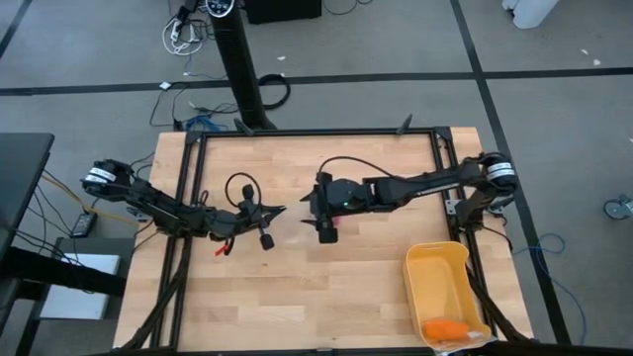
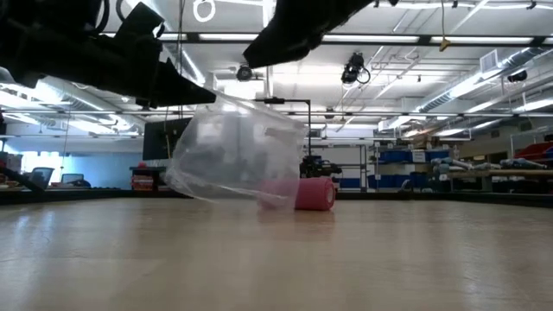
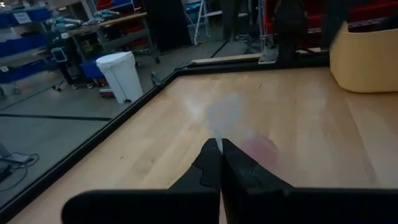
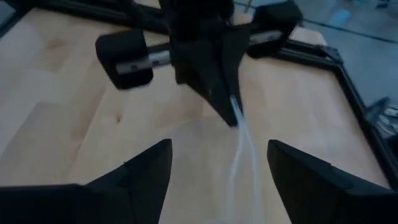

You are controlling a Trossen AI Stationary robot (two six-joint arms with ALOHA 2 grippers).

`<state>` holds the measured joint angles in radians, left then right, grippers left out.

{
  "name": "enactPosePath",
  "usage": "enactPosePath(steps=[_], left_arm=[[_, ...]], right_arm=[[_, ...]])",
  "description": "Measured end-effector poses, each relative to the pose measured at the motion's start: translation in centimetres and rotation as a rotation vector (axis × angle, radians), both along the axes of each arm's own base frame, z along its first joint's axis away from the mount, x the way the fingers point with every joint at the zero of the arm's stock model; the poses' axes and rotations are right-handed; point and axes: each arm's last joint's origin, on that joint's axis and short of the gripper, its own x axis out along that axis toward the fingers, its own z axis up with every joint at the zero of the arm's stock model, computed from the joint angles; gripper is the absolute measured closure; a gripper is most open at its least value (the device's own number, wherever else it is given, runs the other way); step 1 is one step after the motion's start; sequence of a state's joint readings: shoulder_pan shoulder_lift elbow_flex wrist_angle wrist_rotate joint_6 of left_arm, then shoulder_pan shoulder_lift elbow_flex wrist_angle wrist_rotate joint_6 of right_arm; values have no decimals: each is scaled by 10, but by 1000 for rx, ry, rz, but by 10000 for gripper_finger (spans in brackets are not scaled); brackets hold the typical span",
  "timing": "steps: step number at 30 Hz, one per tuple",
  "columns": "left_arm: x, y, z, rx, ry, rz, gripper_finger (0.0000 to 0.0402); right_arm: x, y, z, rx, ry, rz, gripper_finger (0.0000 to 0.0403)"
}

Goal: Roll bandage
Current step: Open the transparent zip bag

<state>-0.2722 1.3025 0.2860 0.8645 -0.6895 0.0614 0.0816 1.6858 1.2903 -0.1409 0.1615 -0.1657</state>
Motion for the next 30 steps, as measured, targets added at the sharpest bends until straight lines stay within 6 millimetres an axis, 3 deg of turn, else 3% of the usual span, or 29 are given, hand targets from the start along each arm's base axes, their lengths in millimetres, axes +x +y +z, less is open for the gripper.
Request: enactPosePath(steps=[4,7,11,19,23,30], left_arm=[[-1,0,2,19,-20,-5,401],[-2,-3,5,53,-37,-23,401],[-6,-10,14,95,-77,-63,401],[-19,-24,36,124,-167,-162,401],[-24,-27,42,134,-195,-190,401],[-26,-30,46,129,-219,-206,401]], right_arm=[[-16,1,17,-3,4,-16,135],[-31,2,19,23,39,-26,137],[-51,6,1,71,20,-37,149],[-88,23,-29,136,-342,-41,164],[-95,29,-35,97,-435,-90,178],[-91,29,-39,101,-424,-112,229]])
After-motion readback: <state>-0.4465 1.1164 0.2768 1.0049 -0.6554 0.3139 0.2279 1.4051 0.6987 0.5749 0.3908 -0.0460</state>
